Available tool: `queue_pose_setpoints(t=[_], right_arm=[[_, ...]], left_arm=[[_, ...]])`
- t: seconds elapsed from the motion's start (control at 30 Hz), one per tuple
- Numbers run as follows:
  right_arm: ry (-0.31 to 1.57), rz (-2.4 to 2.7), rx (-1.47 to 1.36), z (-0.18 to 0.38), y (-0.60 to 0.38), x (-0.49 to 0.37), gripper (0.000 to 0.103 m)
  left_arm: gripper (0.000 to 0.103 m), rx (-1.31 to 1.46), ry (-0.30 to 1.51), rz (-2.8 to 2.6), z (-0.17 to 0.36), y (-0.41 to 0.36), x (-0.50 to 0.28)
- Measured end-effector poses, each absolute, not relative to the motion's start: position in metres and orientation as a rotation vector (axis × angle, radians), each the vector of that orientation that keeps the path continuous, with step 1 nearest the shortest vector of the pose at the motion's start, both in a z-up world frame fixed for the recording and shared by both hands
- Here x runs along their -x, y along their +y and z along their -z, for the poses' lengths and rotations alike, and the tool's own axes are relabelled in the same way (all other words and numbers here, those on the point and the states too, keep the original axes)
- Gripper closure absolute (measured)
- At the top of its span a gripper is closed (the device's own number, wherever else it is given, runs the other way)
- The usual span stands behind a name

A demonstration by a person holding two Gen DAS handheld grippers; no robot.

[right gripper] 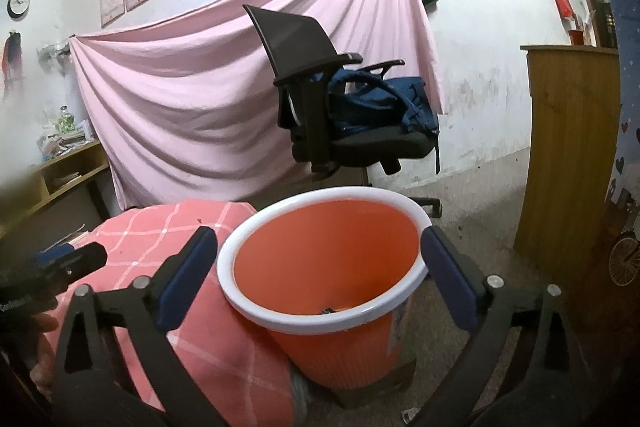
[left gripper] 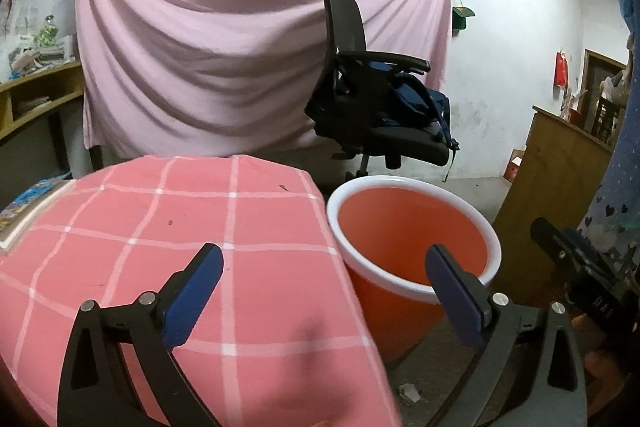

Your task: Collect trash

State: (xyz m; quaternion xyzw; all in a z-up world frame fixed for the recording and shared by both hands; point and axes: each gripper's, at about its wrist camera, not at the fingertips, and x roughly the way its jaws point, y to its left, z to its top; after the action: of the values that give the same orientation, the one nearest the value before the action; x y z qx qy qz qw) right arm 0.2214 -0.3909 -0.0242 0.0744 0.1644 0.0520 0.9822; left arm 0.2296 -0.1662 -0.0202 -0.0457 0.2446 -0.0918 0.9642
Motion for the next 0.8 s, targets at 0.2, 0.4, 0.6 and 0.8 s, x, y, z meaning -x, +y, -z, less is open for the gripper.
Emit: queue_pose_setpoints(t=[0.2, 0.4, 0.6, 0.8], right_arm=[[0.310, -0.095, -0.137, 0.023, -0.381, -0.210, 0.000], [0.268, -0.076, -0.127, 0.022, -0.374, -0.189, 0.000], [0.204, -0.063, -0.132, 0.017, -0.365, -0.162, 0.000], [0.181, -0.053, -0.145, 0.014, -0.358, -0.140, 0.000]], left_arm=[[0.004, 0.086, 0.470, 0.169, 0.024, -0.158, -0.214], [0.004, 0.091, 0.428, 0.152, 0.024, -0.149, -0.196], [0.004, 0.078, 0.390, 0.138, 0.022, -0.142, -0.175], [0.004, 0.069, 0.369, 0.124, 0.017, -0.130, -0.157]])
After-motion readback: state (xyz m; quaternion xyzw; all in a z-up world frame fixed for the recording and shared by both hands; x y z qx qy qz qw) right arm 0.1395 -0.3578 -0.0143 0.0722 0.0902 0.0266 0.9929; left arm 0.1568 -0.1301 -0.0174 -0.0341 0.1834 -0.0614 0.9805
